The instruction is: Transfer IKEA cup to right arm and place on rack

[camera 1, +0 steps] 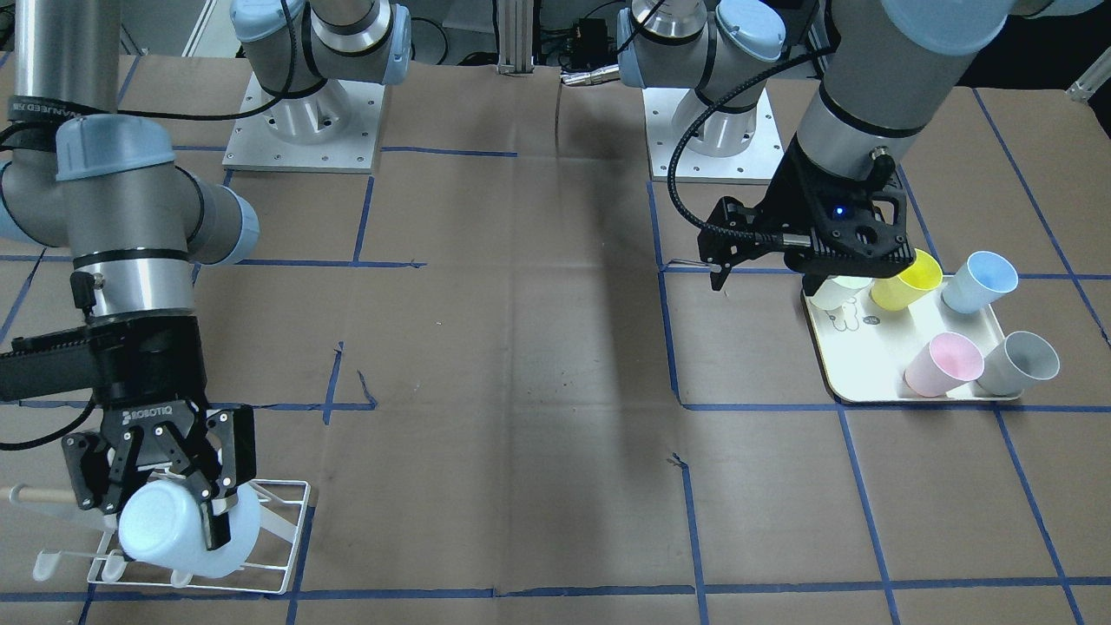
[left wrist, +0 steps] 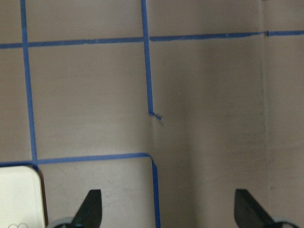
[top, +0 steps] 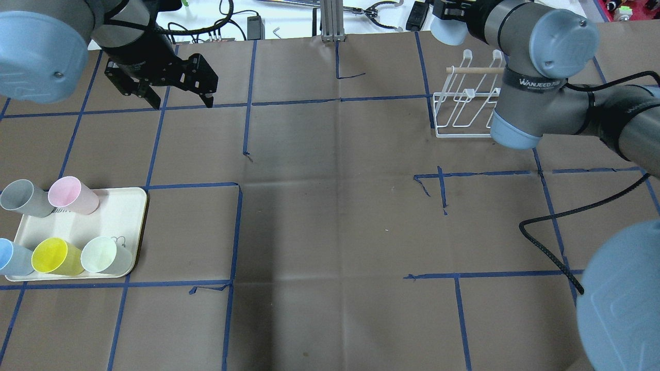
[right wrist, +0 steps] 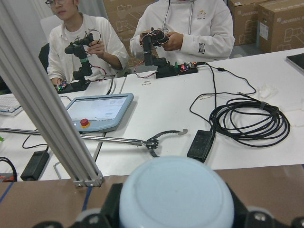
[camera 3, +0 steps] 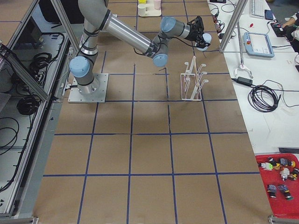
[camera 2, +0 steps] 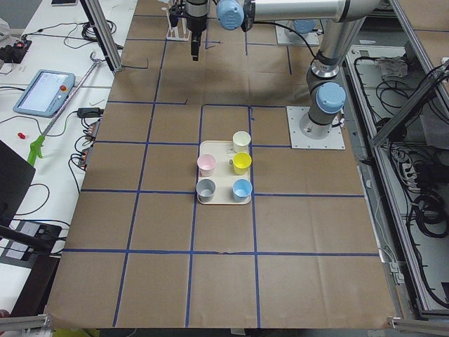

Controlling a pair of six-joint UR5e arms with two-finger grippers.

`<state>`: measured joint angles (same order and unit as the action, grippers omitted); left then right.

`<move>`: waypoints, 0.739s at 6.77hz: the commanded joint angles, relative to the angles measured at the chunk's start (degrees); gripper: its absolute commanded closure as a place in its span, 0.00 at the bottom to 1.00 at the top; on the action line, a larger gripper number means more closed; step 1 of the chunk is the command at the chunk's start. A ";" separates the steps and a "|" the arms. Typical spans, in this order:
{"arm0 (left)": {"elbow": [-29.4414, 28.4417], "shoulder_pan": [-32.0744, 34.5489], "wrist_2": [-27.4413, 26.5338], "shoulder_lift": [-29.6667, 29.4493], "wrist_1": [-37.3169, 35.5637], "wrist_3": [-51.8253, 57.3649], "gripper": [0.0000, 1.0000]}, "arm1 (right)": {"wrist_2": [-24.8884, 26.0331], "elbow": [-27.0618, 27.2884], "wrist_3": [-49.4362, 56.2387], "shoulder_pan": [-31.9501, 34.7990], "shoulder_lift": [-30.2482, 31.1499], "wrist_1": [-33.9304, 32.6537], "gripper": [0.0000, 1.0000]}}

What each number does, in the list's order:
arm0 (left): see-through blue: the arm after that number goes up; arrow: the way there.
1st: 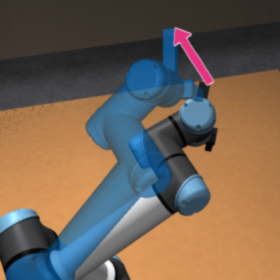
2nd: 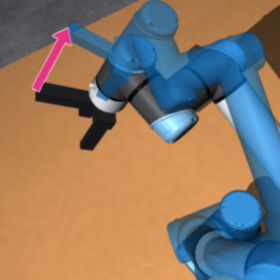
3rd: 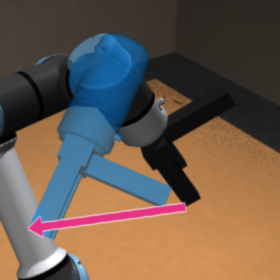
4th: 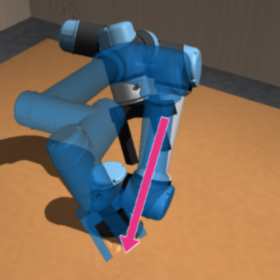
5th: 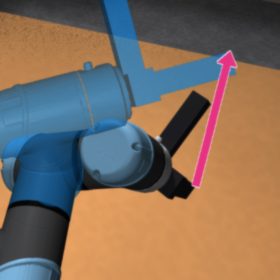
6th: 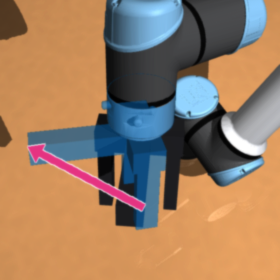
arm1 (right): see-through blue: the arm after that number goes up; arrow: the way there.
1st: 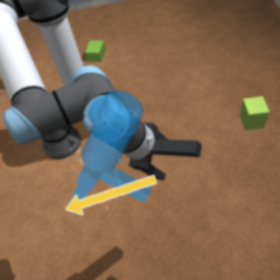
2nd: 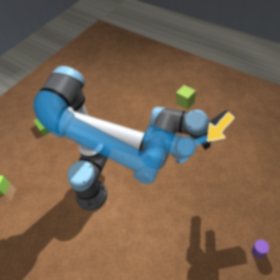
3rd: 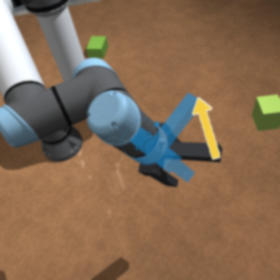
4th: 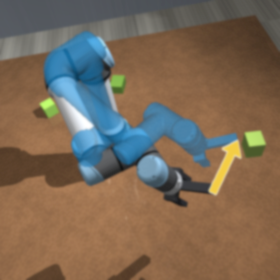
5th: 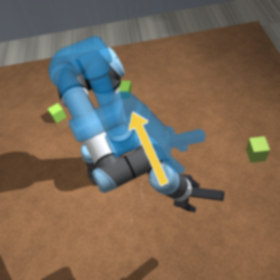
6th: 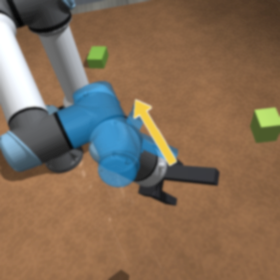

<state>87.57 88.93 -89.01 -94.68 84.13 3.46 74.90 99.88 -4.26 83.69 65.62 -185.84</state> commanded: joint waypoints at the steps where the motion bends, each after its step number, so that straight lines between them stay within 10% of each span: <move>1: 0.40 0.11 -0.29 1.33 0.59 -0.12 0.02 | -0.28 -3.19 4.32 -3.77 -4.52 0.12 0.91; 5: 0.58 0.37 -0.20 2.21 0.33 -0.12 0.02 | 0.16 -2.77 6.90 -4.59 -6.56 0.21 0.90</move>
<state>88.11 89.20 -89.22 -92.78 84.39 3.34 74.96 96.60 2.45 78.95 59.30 -185.64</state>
